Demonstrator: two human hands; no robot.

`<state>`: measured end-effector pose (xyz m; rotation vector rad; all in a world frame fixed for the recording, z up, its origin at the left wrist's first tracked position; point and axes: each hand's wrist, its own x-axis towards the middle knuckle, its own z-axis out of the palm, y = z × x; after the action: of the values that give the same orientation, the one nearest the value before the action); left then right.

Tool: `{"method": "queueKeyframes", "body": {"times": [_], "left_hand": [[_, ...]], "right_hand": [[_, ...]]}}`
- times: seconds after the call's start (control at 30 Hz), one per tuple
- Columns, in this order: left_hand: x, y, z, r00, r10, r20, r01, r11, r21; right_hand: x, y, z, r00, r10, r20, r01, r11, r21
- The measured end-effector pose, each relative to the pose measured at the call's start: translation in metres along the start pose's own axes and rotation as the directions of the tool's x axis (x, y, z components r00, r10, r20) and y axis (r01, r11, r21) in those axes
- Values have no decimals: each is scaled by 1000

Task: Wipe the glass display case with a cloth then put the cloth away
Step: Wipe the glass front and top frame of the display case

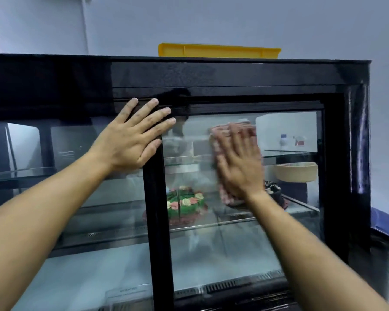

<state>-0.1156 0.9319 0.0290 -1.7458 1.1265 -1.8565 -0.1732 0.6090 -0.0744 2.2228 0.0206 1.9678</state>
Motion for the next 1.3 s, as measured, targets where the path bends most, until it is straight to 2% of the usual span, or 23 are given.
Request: {"method": "queueKeyframes", "body": {"times": [0.07, 0.13, 0.2, 0.27, 0.3, 0.33, 0.4, 0.43, 0.53, 0.6, 0.63, 0.7, 0.77, 0.87, 0.93, 1.0, 1.03, 1.07, 1.1, 1.17, 1.2, 1.27, 1.3], "left_hand": [[0, 2, -1, 1000, -16, 1, 16, 1000, 7], [-1, 4, 0, 1000, -15, -5, 15, 1000, 5], [0, 4, 1, 1000, -18, -17, 18, 1000, 0], [1, 5, 0, 999, -22, -30, 22, 1000, -9], [1, 5, 0, 999, -23, -35, 23, 1000, -13], [1, 6, 0, 999, -20, -40, 20, 1000, -16], [1, 6, 0, 999, -17, -42, 16, 1000, -21], [1, 6, 0, 999, -13, -45, 11, 1000, -27], [0, 5, 0, 999, -7, -53, 5, 999, -37], [1, 5, 0, 998, -4, -56, 1, 999, -39], [1, 5, 0, 998, -1, -58, -2, 999, -39], [1, 5, 0, 998, 2, -62, -4, 999, -37], [0, 5, 0, 997, -1, -72, -1, 999, -38], [1, 6, 1, 997, 2, -76, -6, 999, -44], [2, 6, 1, 997, 0, -74, -3, 999, -43], [1, 7, 1, 997, -5, -76, 1, 999, -44], [1, 7, 1, 997, -4, -77, 1, 999, -45], [1, 7, 0, 997, -5, -75, 1, 999, -48], [1, 6, 0, 997, -4, -71, 0, 999, -52], [2, 6, -1, 998, -7, -66, 4, 999, -53], [1, 7, -1, 998, -10, -67, 6, 999, -49], [0, 8, 0, 998, -12, -69, 9, 999, -42], [1, 8, 1, 997, -13, -74, 10, 999, -41]], "right_hand": [[-17, 62, -7, 961, 277, 0, -277, 961, -19], [-40, 99, -14, 861, 507, 46, -508, 861, 26], [-50, 100, -15, 782, 621, 50, -622, 783, 21], [-47, 72, -12, 740, 672, 15, -673, 740, 23], [-43, 50, -11, 759, 651, -1, -651, 759, 16], [-39, 27, -11, 811, 585, -14, -585, 811, -1], [-30, -22, -8, 949, 316, 12, -316, 949, -6], [-24, -42, -6, 986, 161, 45, -162, 987, 15], [-3, -56, -4, 976, -201, 86, 196, 978, 66], [10, -26, -7, 936, -334, 112, 333, 942, 32], [16, -5, -9, 932, -341, 125, 344, 939, 2], [27, 44, -14, 978, -187, 97, 191, 981, -36], [30, 93, -19, 991, 113, 72, -111, 993, -30], [3, 144, -24, 882, 466, 73, -468, 884, 8], [-26, 150, -19, 797, 602, 48, -603, 797, 18], [-52, 127, -10, 699, 714, 22, -715, 699, 27], [-65, 105, -5, 687, 727, 9, -727, 687, 20], [-76, 79, -2, 723, 691, 9, -691, 723, 2], [-84, 51, 0, 797, 603, 26, -603, 797, -6], [-89, 7, -1, 933, 343, 104, -345, 938, 3], [-79, -1, -4, 973, 196, 123, -200, 979, 24], [-43, 13, -12, 992, -30, 120, 26, 999, 33], [-21, 29, -15, 989, -88, 117, 87, 996, 16]]}}
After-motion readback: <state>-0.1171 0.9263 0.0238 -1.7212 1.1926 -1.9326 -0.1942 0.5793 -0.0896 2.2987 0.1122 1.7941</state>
